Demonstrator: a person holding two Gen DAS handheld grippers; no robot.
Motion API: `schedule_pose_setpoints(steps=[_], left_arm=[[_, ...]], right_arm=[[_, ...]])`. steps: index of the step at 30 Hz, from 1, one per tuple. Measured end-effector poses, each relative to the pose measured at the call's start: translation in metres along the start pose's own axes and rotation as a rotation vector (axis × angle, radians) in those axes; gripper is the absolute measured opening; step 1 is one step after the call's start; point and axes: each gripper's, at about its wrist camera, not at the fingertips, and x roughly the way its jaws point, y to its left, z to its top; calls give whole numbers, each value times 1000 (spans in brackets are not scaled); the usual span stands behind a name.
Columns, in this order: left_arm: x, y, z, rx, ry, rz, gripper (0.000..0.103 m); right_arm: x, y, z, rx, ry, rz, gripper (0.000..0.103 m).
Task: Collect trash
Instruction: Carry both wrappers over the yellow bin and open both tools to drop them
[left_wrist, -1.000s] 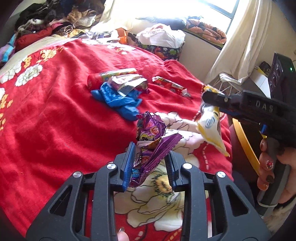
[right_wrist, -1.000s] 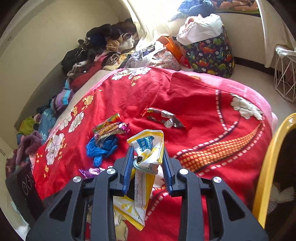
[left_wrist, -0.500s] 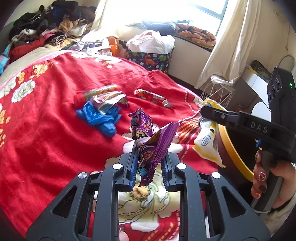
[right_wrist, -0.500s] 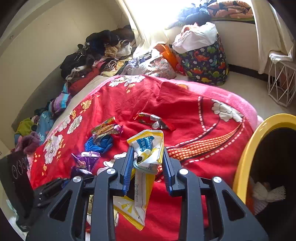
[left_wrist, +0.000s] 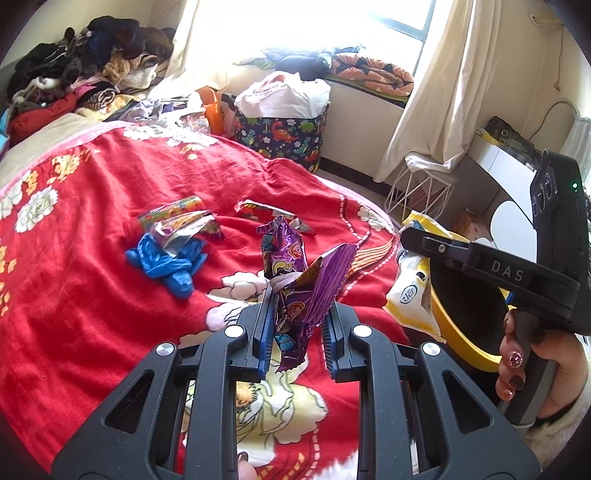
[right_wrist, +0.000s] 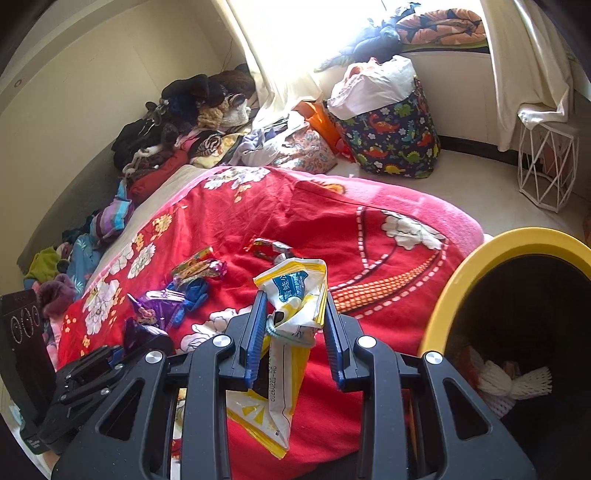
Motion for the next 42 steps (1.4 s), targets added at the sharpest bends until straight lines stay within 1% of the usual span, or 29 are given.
schedule_pose_setpoints(steps=[31, 42], left_arm=[[3, -67, 12, 103, -19, -64, 16], [4, -92, 17, 136, -32, -99, 16]], right_arm=[[-58, -50, -5, 49, -123, -74, 28], [-79, -74, -6, 95, -166, -107, 28]])
